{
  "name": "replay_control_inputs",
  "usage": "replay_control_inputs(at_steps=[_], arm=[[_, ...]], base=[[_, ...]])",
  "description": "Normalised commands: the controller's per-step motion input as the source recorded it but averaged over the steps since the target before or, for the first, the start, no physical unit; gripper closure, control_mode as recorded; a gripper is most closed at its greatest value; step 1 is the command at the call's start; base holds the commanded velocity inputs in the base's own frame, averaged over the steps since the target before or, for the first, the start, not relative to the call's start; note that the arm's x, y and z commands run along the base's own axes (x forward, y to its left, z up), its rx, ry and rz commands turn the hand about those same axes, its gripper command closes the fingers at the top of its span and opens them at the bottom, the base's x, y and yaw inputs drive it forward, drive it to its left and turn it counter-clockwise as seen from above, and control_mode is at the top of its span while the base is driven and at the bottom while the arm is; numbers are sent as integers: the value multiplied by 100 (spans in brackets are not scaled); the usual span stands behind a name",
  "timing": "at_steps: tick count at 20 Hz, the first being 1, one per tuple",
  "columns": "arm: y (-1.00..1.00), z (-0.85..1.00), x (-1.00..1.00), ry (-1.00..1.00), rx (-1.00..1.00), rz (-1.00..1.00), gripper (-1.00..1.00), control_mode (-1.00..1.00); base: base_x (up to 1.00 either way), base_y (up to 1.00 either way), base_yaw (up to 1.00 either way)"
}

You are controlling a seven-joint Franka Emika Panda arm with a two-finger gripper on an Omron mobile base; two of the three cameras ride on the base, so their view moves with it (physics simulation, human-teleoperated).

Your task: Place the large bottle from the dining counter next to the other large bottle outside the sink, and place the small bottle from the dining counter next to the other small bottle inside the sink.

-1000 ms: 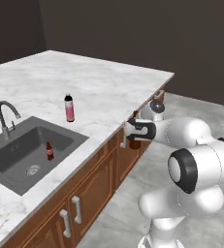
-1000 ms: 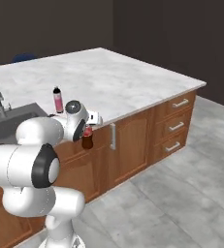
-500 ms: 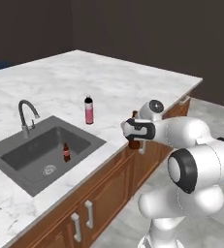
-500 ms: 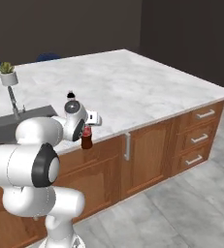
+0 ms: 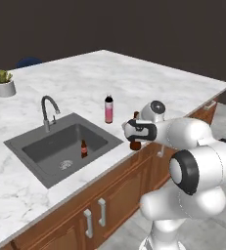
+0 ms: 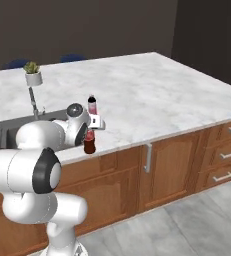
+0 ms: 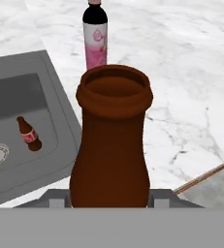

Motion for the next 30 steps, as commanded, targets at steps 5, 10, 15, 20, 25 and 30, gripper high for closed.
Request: replay_control_inputs(at_steps=[5,10,15,20,25,30], arm=[[0,0,0,0,0,0,100,100],[0,0,0,0,0,0,100,100],[0,0,0,0,0,0,100,100],[0,0,0,0,0,0,100,100],[0,0,0,0,0,0,100,100],[0,0,0,0,0,0,100,100]], base=[[29,-32,30],[16,-45,24],[13,-39,15],[16,-22,13],[16,-16,12],[26,-30,9]])
